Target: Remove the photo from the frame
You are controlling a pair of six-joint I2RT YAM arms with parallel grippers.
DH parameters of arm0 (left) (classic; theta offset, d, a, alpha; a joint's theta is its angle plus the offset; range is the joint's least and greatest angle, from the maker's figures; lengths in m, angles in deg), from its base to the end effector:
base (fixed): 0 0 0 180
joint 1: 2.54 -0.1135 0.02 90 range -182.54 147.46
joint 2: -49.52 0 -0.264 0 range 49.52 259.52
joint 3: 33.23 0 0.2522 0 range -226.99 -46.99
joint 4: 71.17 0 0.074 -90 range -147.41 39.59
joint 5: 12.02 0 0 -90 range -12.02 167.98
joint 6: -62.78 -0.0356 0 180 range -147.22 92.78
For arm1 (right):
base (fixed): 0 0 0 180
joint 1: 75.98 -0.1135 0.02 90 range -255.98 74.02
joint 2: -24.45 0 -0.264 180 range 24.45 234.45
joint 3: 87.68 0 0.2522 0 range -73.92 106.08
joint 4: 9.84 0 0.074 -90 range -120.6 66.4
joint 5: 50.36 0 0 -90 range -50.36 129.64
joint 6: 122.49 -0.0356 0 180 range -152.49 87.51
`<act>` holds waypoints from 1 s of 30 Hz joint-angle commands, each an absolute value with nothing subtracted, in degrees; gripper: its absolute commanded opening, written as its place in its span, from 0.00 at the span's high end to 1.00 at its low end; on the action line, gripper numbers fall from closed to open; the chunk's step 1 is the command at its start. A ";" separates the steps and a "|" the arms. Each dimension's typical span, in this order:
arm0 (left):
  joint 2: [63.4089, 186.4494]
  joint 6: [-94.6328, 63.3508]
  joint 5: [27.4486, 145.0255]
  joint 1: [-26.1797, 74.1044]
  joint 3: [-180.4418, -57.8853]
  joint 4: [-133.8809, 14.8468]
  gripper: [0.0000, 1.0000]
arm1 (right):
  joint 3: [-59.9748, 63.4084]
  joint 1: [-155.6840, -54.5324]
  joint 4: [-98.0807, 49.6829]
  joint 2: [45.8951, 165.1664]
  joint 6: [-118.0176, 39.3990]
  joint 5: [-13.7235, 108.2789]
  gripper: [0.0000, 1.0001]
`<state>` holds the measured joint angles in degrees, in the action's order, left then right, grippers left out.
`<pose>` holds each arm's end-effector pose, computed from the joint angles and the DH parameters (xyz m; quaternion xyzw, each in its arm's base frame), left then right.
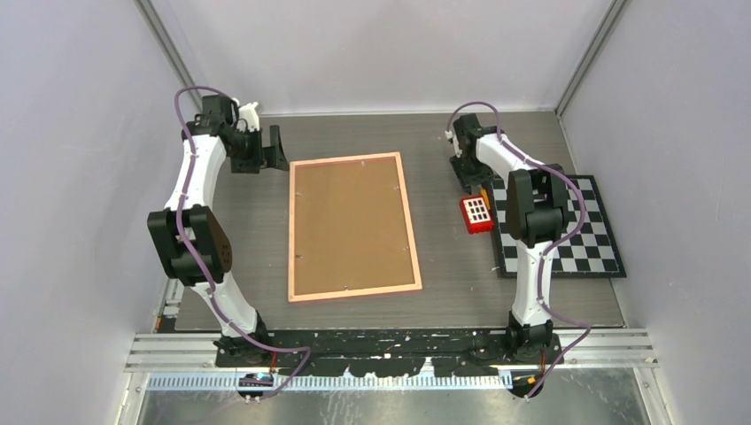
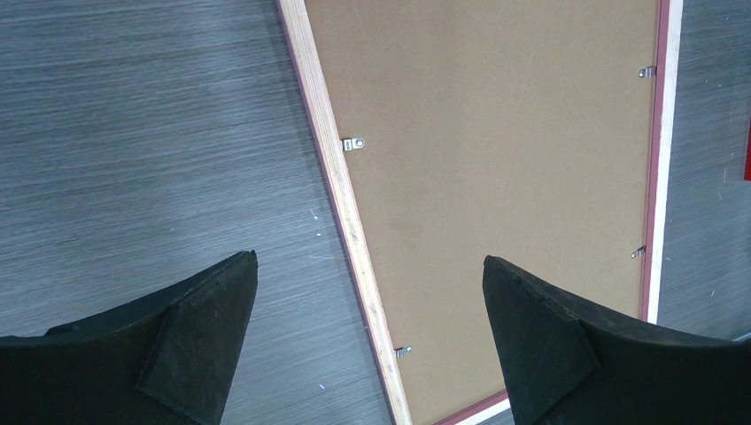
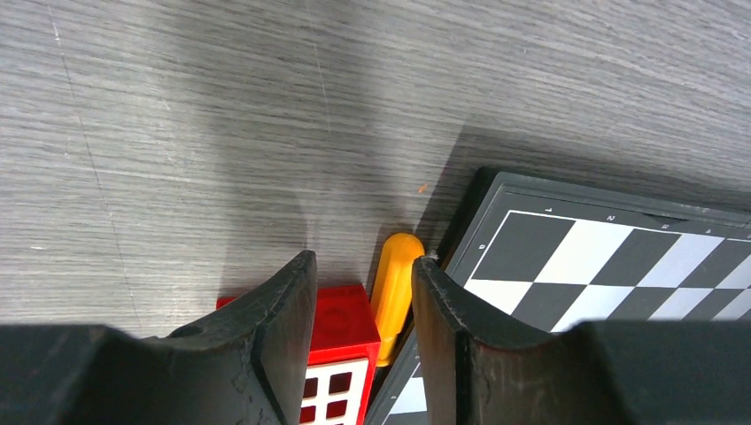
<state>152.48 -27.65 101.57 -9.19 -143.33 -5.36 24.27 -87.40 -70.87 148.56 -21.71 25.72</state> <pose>0.3840 0.0304 0.3110 0.0040 0.9441 -0.1801 0.2760 0.4388 0.0799 0.1750 -0.1717 0.9670 -0.1191 0.1458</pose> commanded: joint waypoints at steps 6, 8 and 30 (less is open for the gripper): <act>152.28 -27.48 102.58 -9.39 -144.37 -6.26 0.00 | 23.53 -86.68 -70.34 149.65 -21.56 24.38 0.51; 152.27 -27.48 102.36 -9.39 -144.54 -6.20 0.00 | 23.55 -86.07 -71.05 150.01 -22.45 25.25 0.51; 153.26 -25.16 103.54 -9.40 -145.53 -6.09 0.00 | 17.80 -85.15 -75.81 144.01 -25.35 45.86 0.48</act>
<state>153.44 -25.85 102.05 -9.19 -143.39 -5.34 20.43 -84.93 -75.20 147.28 -27.39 45.00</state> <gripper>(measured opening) 0.996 0.502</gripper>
